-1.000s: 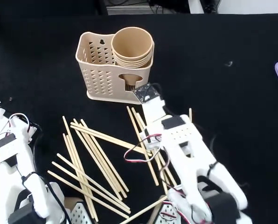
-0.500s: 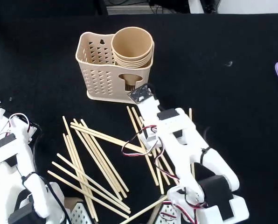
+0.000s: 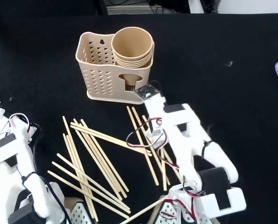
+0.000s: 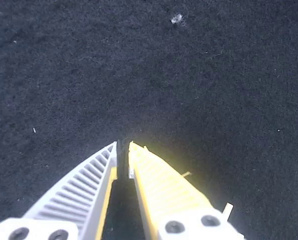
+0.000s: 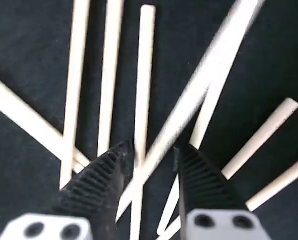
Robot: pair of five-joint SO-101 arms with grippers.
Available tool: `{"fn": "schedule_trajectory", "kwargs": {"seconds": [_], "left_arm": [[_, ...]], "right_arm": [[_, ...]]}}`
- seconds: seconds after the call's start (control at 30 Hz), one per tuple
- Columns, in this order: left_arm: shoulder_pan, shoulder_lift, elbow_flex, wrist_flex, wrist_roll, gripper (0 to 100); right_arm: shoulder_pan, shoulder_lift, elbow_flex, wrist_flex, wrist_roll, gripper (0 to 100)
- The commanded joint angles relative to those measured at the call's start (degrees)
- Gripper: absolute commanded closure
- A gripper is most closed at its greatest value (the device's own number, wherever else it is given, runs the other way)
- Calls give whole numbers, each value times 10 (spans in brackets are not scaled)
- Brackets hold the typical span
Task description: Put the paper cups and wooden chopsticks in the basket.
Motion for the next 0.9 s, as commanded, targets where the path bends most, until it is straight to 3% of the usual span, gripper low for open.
{"fn": "schedule_trajectory", "kwargs": {"seconds": [0.0,0.13,0.27,0.53,0.87], "left_arm": [[0,-15,-17,-10,-1,948],[0,-15,-17,-10,-1,948],[0,-15,-17,-10,-1,948],[0,-15,-17,-10,-1,948],[0,-15,-17,-10,-1,948]], "right_arm": [[-28,8,-23,14,18,868],[-34,9,-22,12,23,883],[-34,7,-22,10,24,990],[40,-44,-39,10,19,988],[15,-165,-18,28,18,988]]}}
